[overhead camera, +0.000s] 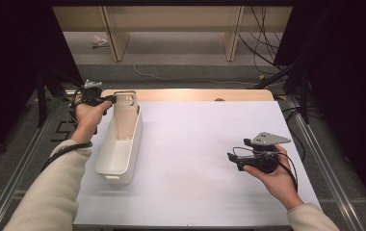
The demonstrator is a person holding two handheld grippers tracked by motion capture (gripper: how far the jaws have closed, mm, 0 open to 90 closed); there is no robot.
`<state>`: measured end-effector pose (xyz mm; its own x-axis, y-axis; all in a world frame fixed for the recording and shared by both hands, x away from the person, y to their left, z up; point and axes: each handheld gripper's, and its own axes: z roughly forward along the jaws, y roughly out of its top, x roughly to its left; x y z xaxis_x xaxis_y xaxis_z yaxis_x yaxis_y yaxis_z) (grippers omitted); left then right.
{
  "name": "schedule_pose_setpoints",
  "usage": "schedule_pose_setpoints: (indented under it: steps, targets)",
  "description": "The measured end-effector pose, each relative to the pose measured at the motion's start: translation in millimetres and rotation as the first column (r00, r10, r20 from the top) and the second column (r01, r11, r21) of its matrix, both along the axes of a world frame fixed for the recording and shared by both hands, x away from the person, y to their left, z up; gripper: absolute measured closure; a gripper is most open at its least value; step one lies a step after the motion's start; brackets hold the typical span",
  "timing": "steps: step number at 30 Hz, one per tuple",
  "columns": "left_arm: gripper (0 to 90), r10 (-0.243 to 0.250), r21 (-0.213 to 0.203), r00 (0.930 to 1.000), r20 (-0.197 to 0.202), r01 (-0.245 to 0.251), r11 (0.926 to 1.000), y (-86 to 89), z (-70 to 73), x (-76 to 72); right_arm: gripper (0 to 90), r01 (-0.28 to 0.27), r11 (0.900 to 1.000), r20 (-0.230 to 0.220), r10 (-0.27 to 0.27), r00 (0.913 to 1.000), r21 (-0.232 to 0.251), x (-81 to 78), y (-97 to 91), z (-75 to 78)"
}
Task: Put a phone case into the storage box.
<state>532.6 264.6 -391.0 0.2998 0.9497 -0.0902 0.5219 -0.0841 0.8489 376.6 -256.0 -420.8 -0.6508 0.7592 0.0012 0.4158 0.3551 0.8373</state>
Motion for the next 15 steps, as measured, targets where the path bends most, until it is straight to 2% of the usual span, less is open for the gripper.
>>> schedule_pose_setpoints:
  steps: [15]
  targets:
    - [76.3,0.0,0.023,1.0,0.003,0.0,0.9997,-0.1,0.4,-2.9,18.2,0.001,1.0,0.0,-0.001,1.0,0.0,0.0,-0.1,0.1]
